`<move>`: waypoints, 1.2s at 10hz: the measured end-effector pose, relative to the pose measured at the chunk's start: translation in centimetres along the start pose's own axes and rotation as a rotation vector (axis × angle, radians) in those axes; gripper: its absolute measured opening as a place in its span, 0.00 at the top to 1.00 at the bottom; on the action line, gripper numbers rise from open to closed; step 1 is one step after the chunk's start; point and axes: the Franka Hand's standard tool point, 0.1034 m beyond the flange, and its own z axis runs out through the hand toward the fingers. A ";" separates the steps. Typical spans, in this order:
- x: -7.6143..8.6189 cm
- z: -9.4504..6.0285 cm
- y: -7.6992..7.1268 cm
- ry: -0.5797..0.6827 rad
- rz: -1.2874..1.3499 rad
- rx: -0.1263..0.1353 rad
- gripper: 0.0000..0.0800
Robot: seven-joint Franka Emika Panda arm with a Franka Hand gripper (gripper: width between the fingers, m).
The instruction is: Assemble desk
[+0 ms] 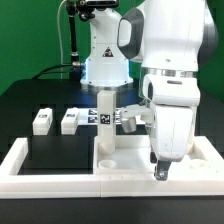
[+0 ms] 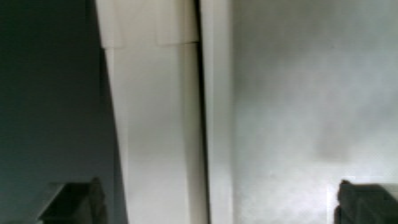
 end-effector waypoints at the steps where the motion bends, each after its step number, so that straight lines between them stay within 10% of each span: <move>1: 0.0 0.0 0.0 0.000 0.000 0.000 0.19; 3: -0.4 -1.5 0.6 -0.008 0.009 0.007 0.19; 5: -0.8 -7.0 2.4 -0.008 0.089 -0.018 0.19; 10: -1.2 -7.2 2.4 -0.004 0.313 -0.031 0.19; 12: -4.4 -7.2 1.4 -0.003 0.408 -0.021 0.19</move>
Offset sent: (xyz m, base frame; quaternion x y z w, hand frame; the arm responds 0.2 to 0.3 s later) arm -0.0149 -0.0195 0.0840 0.0332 -0.0570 0.0123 0.9977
